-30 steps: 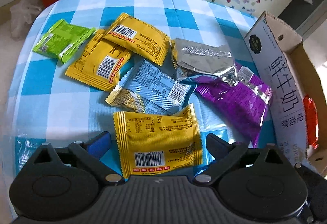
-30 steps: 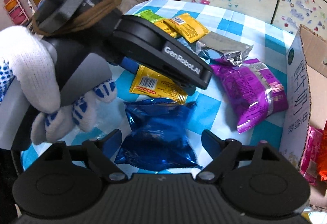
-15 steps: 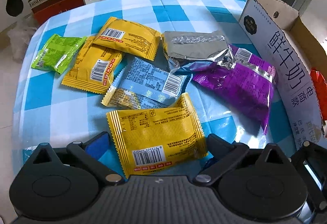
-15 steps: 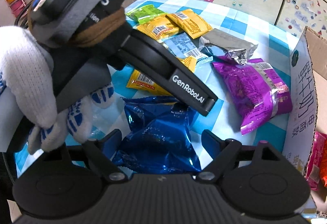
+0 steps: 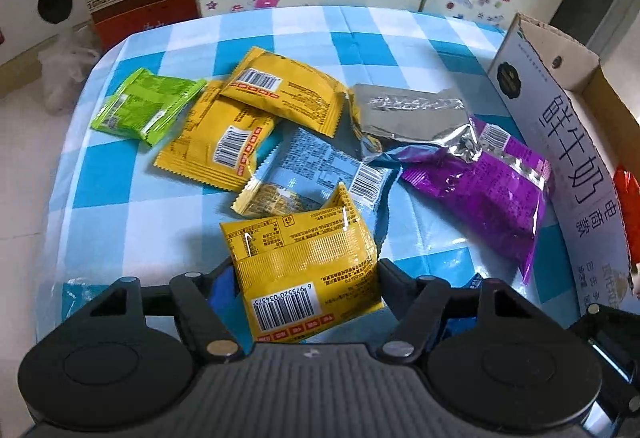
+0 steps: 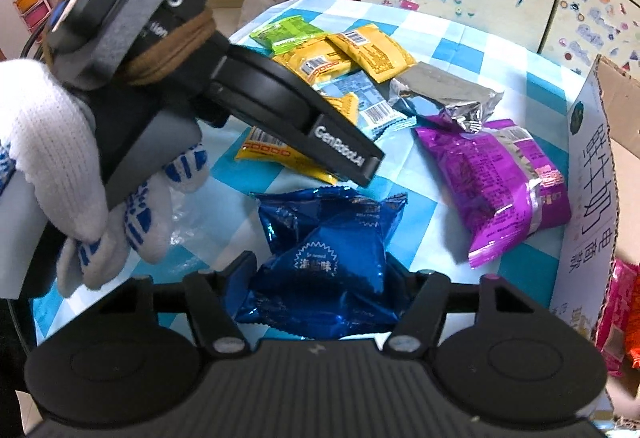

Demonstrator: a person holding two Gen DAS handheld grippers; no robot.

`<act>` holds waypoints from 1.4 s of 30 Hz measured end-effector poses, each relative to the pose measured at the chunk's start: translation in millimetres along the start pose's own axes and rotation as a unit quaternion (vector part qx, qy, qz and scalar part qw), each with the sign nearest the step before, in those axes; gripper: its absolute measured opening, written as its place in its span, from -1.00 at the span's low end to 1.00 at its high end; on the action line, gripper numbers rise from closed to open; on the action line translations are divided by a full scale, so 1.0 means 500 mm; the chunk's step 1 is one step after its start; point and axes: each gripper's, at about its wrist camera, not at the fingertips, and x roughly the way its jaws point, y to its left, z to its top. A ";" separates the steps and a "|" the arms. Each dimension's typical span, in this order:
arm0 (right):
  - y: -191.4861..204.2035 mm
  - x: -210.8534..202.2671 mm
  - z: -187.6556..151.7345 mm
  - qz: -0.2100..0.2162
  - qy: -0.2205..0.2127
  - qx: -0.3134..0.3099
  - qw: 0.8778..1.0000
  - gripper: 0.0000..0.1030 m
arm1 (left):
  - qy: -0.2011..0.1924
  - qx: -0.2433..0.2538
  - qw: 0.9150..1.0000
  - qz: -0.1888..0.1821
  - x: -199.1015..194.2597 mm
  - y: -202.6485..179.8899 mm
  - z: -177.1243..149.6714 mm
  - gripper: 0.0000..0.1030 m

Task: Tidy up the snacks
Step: 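Grasp the yellow packet with the left gripper while the right gripper grasps the blue packet, then lift the yellow and blue packets and carry both toward the cardboard box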

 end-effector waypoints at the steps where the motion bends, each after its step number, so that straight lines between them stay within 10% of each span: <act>1: -0.001 -0.001 0.001 0.001 -0.001 0.001 1.000 0.28 | 0.000 -0.006 1.000 -0.001 -0.002 0.003 0.001 0.48; 42: -0.079 -0.150 0.047 -0.018 -0.094 0.094 0.991 0.28 | -0.101 -0.108 0.989 0.025 -0.201 0.027 -0.074 0.48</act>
